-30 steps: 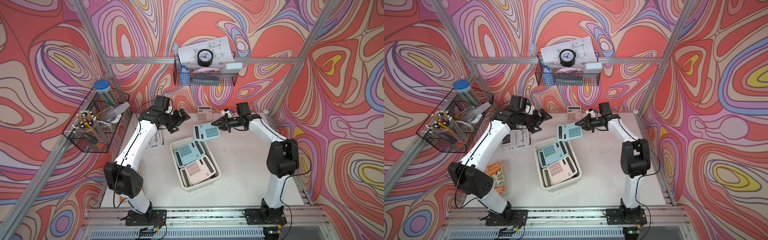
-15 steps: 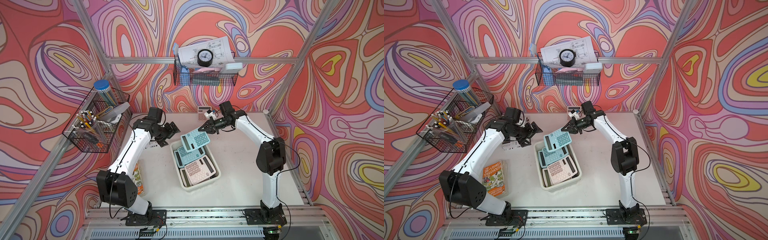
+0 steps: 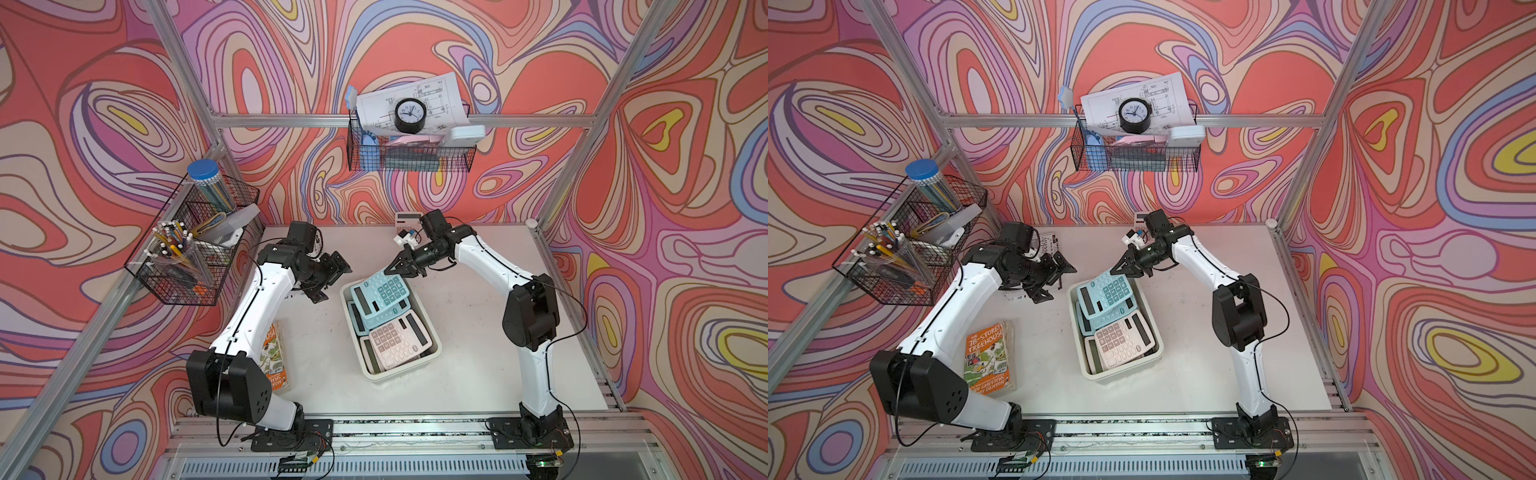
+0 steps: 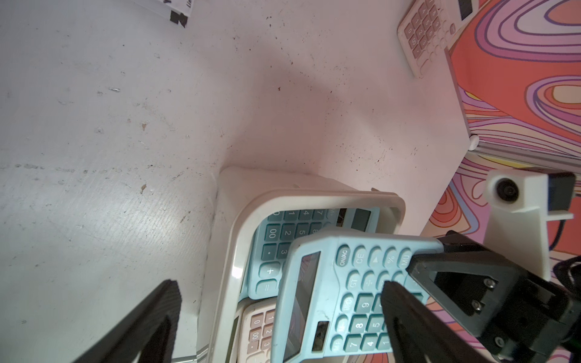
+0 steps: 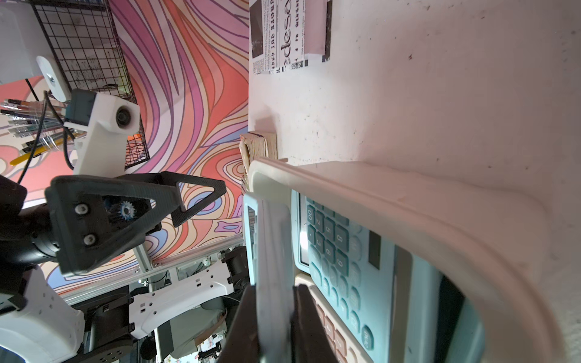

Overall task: Put the calculator in the storage box
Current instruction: Place the calculator in the storage box.

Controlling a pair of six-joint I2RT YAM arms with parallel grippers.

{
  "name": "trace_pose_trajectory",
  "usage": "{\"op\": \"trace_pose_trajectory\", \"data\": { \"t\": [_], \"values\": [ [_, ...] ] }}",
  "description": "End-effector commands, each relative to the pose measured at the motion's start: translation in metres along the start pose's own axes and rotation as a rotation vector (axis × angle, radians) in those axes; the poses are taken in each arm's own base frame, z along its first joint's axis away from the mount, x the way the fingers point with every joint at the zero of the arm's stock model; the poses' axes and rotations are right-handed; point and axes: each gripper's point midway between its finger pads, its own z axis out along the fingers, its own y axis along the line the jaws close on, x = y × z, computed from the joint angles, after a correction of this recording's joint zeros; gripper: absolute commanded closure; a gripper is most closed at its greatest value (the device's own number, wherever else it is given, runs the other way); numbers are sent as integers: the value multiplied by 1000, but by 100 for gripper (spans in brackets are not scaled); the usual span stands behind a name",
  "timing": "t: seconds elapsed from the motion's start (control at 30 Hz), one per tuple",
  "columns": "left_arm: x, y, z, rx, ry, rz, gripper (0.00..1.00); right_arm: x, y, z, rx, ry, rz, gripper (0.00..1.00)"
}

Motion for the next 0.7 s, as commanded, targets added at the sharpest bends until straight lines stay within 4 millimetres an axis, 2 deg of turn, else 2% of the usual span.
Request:
{"op": "trace_pose_trajectory", "data": {
  "t": [0.0,0.23,0.27,0.3,0.33,0.47,0.67],
  "values": [
    [7,11,-2,-29,28,3,7,0,-6,19,2,10,14,100],
    [5,9,4,-40,66,29,7,4,-14,41,35,17,35,100],
    [4,9,5,-41,72,33,6,5,-16,43,47,19,40,94],
    [4,8,5,-40,76,37,7,6,-19,44,64,18,43,82],
    [3,7,7,-40,82,37,6,6,-19,43,72,14,43,75],
    [1,5,10,-32,91,40,6,5,-19,39,102,-8,41,61],
    [-1,7,13,-40,98,35,6,1,-22,26,208,-35,30,49]
  ]
}}
